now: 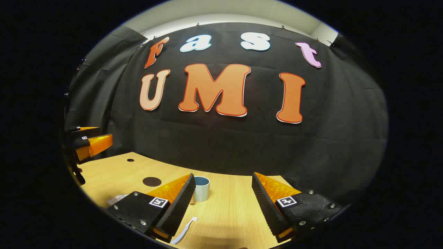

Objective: Put the toothbrush and toothpaste on the desktop into the cup, then pick up the cup and place it on the coaster on the desktop.

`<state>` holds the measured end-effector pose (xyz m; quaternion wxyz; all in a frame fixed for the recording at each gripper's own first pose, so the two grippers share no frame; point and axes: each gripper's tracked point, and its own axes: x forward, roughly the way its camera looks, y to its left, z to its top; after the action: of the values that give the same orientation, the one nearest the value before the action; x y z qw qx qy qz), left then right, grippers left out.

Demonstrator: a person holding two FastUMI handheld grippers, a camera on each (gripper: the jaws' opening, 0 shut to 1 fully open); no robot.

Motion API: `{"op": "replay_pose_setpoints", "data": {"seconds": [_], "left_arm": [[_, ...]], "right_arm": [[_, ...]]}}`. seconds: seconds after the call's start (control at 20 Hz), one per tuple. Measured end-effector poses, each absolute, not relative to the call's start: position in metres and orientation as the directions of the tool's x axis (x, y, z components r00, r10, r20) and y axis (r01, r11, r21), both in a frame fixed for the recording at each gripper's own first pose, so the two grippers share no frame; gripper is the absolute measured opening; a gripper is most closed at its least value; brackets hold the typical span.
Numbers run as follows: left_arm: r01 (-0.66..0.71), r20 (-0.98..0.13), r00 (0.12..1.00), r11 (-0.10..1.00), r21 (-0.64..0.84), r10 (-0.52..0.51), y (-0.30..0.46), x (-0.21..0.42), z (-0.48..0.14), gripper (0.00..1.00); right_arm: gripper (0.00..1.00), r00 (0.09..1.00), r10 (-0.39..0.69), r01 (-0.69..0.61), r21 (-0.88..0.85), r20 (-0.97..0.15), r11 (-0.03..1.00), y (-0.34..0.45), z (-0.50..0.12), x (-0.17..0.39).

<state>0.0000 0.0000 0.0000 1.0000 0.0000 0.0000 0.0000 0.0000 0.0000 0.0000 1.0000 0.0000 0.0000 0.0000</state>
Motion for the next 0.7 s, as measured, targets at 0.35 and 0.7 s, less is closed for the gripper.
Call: {"op": "replay_pose_setpoints", "data": {"seconds": [0.35,0.7], "left_arm": [[-0.006,-0.019,1.0,1.0,-0.023,0.006,0.006,0.004,-0.013,0.99],[-0.012,-0.05,0.999,1.0,-0.012,0.011,0.011,0.009,-0.022,1.0]], "right_arm": [[0.98,0.998,0.052,-0.052,0.016,-0.045,0.999,0.021,-0.012,0.003],[0.98,0.995,0.068,-0.067,0.026,-0.068,0.997,0.024,-0.018,0.006]]}}
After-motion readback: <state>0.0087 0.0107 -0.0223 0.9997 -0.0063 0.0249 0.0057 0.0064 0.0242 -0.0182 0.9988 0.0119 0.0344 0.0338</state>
